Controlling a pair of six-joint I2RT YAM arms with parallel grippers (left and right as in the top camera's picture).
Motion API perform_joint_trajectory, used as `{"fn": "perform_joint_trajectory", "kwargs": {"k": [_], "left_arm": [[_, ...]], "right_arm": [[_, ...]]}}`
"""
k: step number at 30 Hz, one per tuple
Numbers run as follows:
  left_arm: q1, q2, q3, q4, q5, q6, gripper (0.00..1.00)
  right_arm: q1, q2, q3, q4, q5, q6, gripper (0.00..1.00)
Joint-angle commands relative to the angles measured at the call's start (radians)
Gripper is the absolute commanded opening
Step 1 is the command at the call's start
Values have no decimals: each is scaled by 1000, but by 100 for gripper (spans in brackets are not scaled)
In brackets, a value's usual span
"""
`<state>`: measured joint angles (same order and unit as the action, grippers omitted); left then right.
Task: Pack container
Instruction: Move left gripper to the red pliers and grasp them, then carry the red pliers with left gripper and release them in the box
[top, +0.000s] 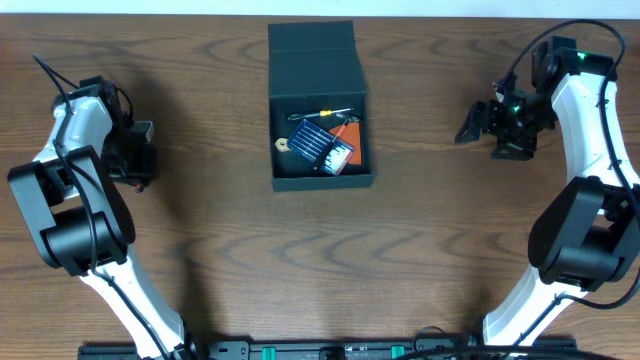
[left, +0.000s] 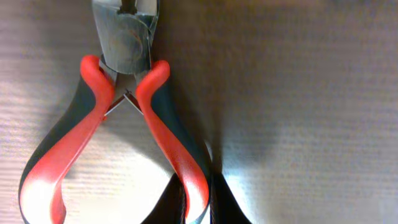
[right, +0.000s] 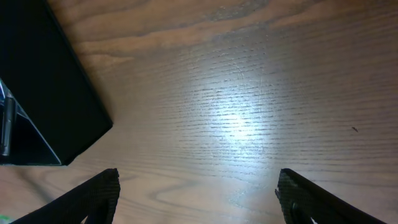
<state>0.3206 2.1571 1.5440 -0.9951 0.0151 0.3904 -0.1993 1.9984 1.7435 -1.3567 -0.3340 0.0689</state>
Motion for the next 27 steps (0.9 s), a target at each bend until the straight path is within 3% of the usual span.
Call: {"fn": "perform_joint_trajectory", "kwargs": {"k": [1,9,13,17,22,27], "left_arm": [[-6,-31,15,-36,4,-8,6],[-136,-309,78,-68,4,45,6],[-291,-487,78,-66,4,87,6],[-484,-596,78,-50,4,240,6],[-665,-590,76,-34,4,402,6],[-742,-485,64,26,5,493,6]], "right_arm": [[10,5,0,2,-14,13,83],[10,5,0,26,-14,13,82],[10,5,0,31,-14,13,82],[11,5,0,35,-14,13,82],[11,5,0,40,-14,13,82],[11,5,0,41,-14,13,82]]}}
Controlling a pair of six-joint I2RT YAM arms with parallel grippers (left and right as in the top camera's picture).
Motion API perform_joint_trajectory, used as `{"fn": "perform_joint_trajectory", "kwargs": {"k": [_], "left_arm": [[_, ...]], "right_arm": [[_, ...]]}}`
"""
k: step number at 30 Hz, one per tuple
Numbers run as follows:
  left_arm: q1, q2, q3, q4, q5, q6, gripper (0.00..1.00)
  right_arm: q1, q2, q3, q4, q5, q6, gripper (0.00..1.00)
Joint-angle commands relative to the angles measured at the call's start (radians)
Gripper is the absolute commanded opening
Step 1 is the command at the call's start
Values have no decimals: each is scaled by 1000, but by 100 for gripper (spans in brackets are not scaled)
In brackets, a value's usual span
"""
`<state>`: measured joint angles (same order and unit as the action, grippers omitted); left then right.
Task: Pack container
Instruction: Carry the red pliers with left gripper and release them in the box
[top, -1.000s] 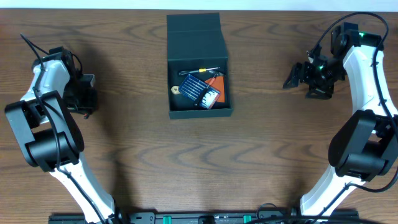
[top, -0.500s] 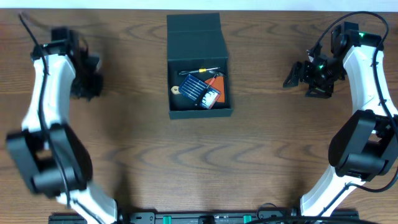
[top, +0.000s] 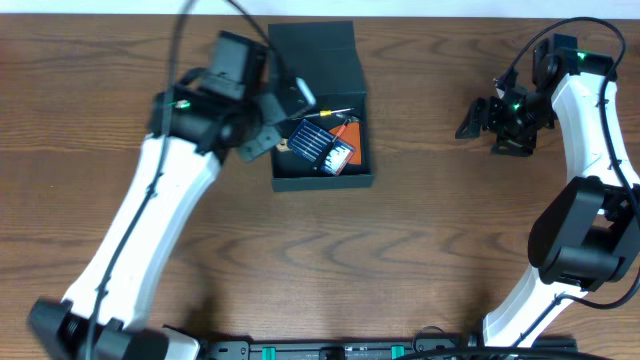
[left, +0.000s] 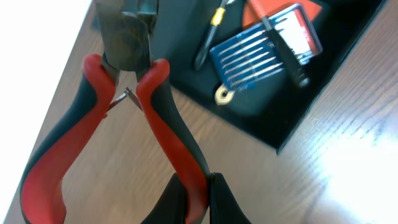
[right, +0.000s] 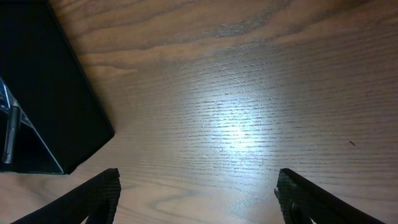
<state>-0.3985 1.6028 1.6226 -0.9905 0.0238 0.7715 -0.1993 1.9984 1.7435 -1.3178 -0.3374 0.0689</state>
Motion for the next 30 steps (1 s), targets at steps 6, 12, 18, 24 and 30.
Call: {"fn": "perform_joint_trajectory", "kwargs": {"k": [6,12,18,24,30], "left_arm": [[-75,230,-14,95,-5,242,6],[-78,353,-14,114,-5,241,8],[-78,394,-14,122,-5,232,38],[-78,341,-2,133,-10,12,98],[-78,174,-2,120,-9,-160,98]], "right_arm": [[11,5,0,1,-11,13,82],[11,5,0,-10,-11,10,82],[11,5,0,-9,-11,0,82],[11,5,0,-6,-11,0,82],[44,5,0,0,-182,-206,76]]}}
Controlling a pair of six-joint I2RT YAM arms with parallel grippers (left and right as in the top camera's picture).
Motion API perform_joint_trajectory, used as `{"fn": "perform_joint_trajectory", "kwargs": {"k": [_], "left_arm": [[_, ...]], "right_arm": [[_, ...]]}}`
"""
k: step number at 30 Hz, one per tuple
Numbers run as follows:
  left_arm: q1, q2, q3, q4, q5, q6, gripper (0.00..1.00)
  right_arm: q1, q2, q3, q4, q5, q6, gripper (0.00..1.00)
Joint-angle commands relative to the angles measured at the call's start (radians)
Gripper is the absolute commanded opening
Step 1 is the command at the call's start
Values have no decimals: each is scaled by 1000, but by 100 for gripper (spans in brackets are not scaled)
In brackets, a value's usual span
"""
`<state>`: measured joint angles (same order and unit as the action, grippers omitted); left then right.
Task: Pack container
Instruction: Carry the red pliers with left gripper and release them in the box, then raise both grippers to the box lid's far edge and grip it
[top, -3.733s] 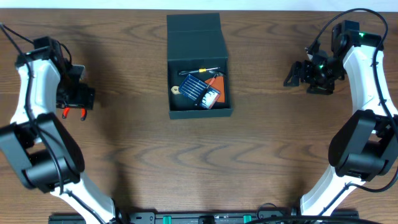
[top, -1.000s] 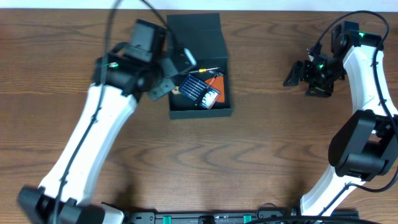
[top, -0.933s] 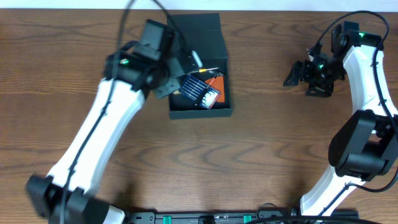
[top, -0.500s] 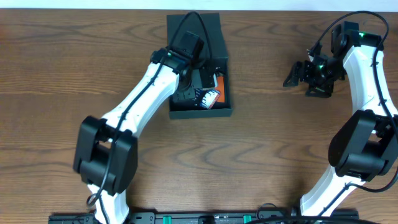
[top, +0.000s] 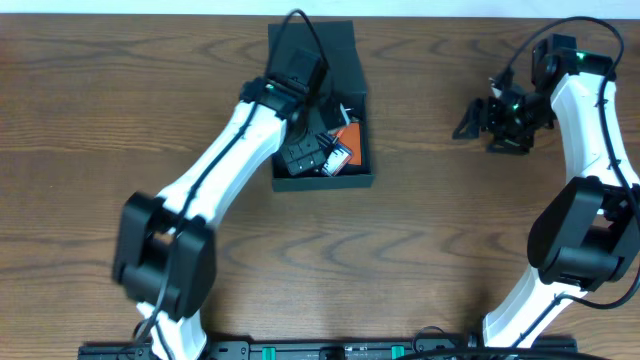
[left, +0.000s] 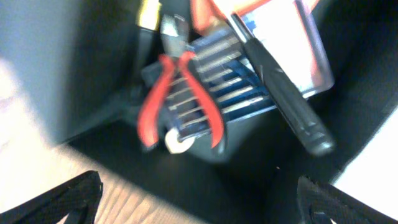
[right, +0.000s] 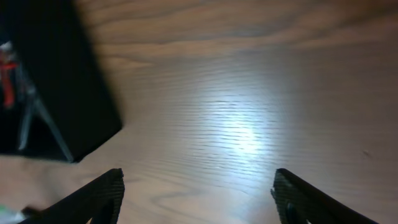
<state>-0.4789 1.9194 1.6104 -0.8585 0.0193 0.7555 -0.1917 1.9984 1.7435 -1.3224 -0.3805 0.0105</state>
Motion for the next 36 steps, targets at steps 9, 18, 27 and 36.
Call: {"fn": "perform_joint_trajectory", "kwargs": {"k": [9,18,27,36], "left_arm": [[50,-409,11,-51,-6,-301,98],[351,-391,10,-38,50,-688,10],[603,-188,10,220,636,-803,6],[692,98,11,477,940,-969,5]], "right_arm": [[192,5,0,136,-177,-171,77],[252,5,0,515,-177,232,16],[247,42,0,826,-252,364,1],[212,244,0,1036,-436,526,1]]}}
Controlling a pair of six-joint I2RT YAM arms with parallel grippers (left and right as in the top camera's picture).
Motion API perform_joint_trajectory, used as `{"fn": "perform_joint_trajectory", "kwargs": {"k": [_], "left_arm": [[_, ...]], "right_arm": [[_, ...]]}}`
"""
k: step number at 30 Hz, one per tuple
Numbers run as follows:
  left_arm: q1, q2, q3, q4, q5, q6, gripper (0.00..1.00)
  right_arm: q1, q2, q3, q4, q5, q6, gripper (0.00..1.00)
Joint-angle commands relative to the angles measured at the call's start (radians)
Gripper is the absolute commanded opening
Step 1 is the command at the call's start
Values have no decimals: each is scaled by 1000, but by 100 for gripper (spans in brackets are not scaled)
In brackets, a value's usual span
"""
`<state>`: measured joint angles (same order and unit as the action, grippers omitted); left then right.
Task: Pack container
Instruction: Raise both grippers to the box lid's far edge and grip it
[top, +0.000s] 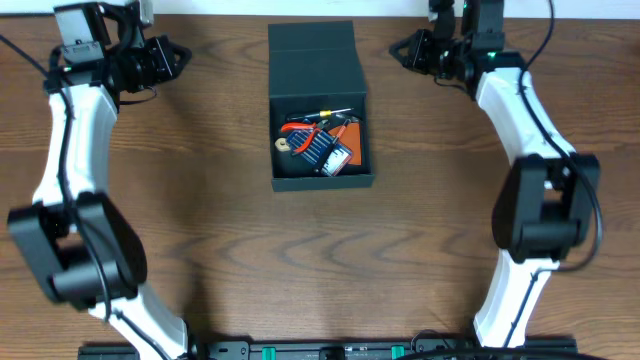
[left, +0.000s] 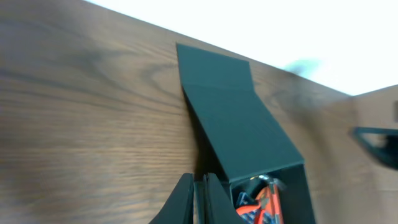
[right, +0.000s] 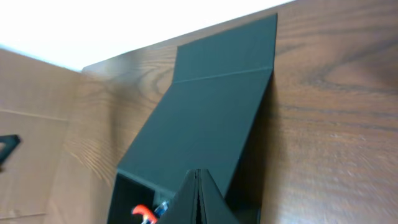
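Note:
An open black box (top: 322, 182) stands mid-table with its lid (top: 312, 55) folded back behind it. Red-handled pliers (top: 312, 127) lie inside on a blue screwdriver set (top: 322, 150). My left gripper (top: 176, 50) hovers left of the lid, shut on nothing. My right gripper (top: 398, 48) hovers right of the lid, also shut and empty. In the left wrist view the shut gripper (left: 200, 177) points at the lid (left: 233, 121), with the pliers (left: 266, 198) showing. The right wrist view shows the shut gripper (right: 199, 172) over the lid (right: 214, 102).
A yellow-handled screwdriver (top: 326, 113) and an orange card (top: 348, 133) also lie in the box. The table's far edge (top: 230, 15) runs close behind the lid and both grippers. Bare wood (top: 320, 270) stretches in front of the box.
My left gripper was open inside the box above the pliers; now it is shut, outside, left of the lid. My right gripper went from the table's right side to beside the lid and shut.
My left gripper first held the pliers at the table's left side, then held them beside the box. After that the pliers lay in the box under the open gripper. The right gripper stayed open at the right. Now both shut grippers flank the lid.

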<state>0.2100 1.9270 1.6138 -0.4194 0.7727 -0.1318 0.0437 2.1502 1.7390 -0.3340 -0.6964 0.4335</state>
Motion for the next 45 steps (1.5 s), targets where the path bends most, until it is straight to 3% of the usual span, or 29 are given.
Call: {"fn": "perform_joint_trajectory", "kwargs": {"k": [1,6,15,26,31,38,45], "left_arm": [[3,121,7,51,206,-92,6],[0,249,7,92,241,-133,6],[-49,363,7,85,240,-133,6],[-155,407,7,115,225,-132,6],[-166,407,7,143,225,-132,6],[-166,407,7,179,245,-133,6],[-165,407,7,228,327,-134,6]], "right_arm": [[-27,121,5,81,-152,130,1],[-37,250,5,233,-266,246,1],[11,381,5,272,-265,294,1],[48,383,5,338,-261,291,1],[49,383,5,467,-321,297,1],[50,383,5,713,-401,413,1],[49,383,5,728,-412,427,1]]}}
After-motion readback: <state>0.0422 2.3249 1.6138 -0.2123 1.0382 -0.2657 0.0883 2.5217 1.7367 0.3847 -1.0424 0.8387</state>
